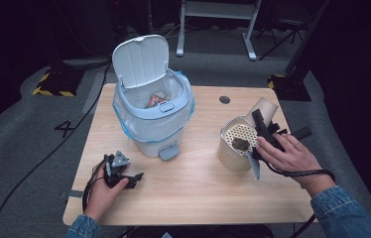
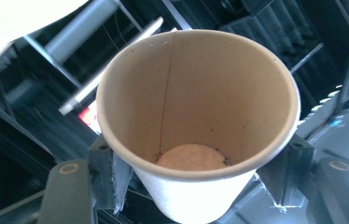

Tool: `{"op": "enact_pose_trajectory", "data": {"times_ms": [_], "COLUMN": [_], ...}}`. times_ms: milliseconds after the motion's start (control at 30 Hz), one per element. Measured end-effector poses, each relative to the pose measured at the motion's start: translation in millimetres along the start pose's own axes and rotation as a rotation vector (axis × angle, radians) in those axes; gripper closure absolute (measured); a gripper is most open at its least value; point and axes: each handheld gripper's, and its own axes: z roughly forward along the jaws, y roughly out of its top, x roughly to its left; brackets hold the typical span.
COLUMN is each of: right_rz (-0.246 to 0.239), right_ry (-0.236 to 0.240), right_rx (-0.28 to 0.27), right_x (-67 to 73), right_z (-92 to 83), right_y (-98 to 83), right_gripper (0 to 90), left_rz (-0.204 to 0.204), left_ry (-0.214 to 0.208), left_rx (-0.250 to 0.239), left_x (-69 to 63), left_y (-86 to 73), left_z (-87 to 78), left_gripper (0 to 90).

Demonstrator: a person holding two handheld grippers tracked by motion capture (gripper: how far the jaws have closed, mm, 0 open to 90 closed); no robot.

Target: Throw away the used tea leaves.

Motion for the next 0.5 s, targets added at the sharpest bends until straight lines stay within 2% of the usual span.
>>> {"op": "enact_pose_trajectory", "data": {"times_ms": [133,167,200,233,300,333,367,400,467,500], "right_rz": [0.099,0.166,0.261,0.332,0.410,0.496,0.546,0.624,0.709,0.783], "right_ry": [0.041,0.061,0.086,0.107,0.130,0.158,0.182,0.205,0.240,0.264], "right_rx": [-0.036,-0.051,-0.069,-0.083,-0.100,-0.128,-0.145,-0.167,-0.197,-0.219], "right_x": [-0.7,-0.8,-1.5,-2.5,-3.4,-4.0,-4.6,-4.7,-4.0,-3.2], "right_z": [2.1,3.0,4.3,5.3,6.1,7.2,7.7,8.5,10.4,11.7], "right_y": [-4.4,-6.9,-11.4,-16.0,-20.7,-25.0,-27.6,-31.3,-35.8,-38.7], "right_gripper": [34.9,34.7,34.5,34.4,34.1,33.9,33.8,33.7,33.6,33.5], "left_rz": [0.001,0.000,0.000,0.000,0.000,0.000,0.000,0.000,0.000,0.000], "left_ry": [0.000,0.001,0.000,0.000,0.000,0.000,0.001,0.000,0.000,0.001], "left_rx": [0.000,0.000,0.000,0.000,0.000,0.000,0.000,0.000,0.000,0.000], "left_x": [0.1,0.0,0.0,0.0,0.0,0.0,0.1,0.0,0.0,0.0], "left_y": [0.0,0.0,0.0,0.0,0.0,0.0,0.0,0.0,0.0,0.0], "left_z": [0.0,0.0,0.0,0.0,0.0,0.0,0.0,0.0,0.0,0.0], "left_gripper": [19.5,19.6,19.6,19.5,19.5,19.5,19.6,19.5,19.5,19.6]}}
